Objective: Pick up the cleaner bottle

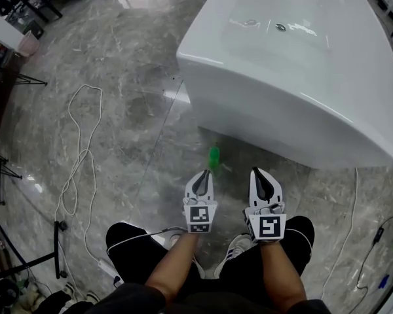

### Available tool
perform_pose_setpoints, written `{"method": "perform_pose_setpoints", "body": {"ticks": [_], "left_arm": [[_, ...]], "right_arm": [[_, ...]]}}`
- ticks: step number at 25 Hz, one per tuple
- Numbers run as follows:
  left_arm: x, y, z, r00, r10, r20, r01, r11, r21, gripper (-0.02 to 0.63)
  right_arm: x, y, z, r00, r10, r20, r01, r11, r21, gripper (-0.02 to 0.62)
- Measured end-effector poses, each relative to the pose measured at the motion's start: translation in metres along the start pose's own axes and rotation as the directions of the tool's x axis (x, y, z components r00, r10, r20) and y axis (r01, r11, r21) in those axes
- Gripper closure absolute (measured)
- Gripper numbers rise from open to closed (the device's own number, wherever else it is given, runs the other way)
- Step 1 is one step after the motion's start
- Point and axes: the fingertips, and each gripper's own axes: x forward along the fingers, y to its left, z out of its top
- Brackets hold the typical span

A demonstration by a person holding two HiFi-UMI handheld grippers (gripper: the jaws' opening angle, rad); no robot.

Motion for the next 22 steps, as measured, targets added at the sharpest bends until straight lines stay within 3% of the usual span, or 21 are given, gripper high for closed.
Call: {"method": "perform_pose_setpoints", "body": {"ticks": [2,4,7,15,22], "left_arm": [[0.007,-0.001,-0.012,1.000,0.013,-0.011,-0.013,1.000,-0.008,0.564],[0.014,-0.003,-0.023,1.000,0.018,-0.020,-0.018,1.000,-0.022,0.450],[0.029,-0.008,-0.040,0.999,0.020,-0.045,-0.021,1.000,-0.020,0.388],[0.084,-0.002,-0.074,0.994,0.045,-0.101,-0.044,0.999,0.012,0.351],[0.120,0.005,-0.081,0.989,0.064,-0.136,-0.061,0.998,0.023,0.351]], "right_arm": [[0.000,-0.001,0.001,1.000,0.006,0.014,-0.006,1.000,0.000,0.578],[-0.002,-0.005,0.000,1.000,0.002,0.021,-0.002,1.000,0.010,0.578],[-0.005,-0.009,0.003,0.999,-0.004,0.044,0.003,1.000,0.017,0.577],[-0.015,-0.019,-0.001,0.998,-0.037,0.057,0.037,0.999,0.005,0.577],[-0.020,-0.030,-0.006,0.997,-0.069,0.035,0.069,0.998,0.000,0.578]]}}
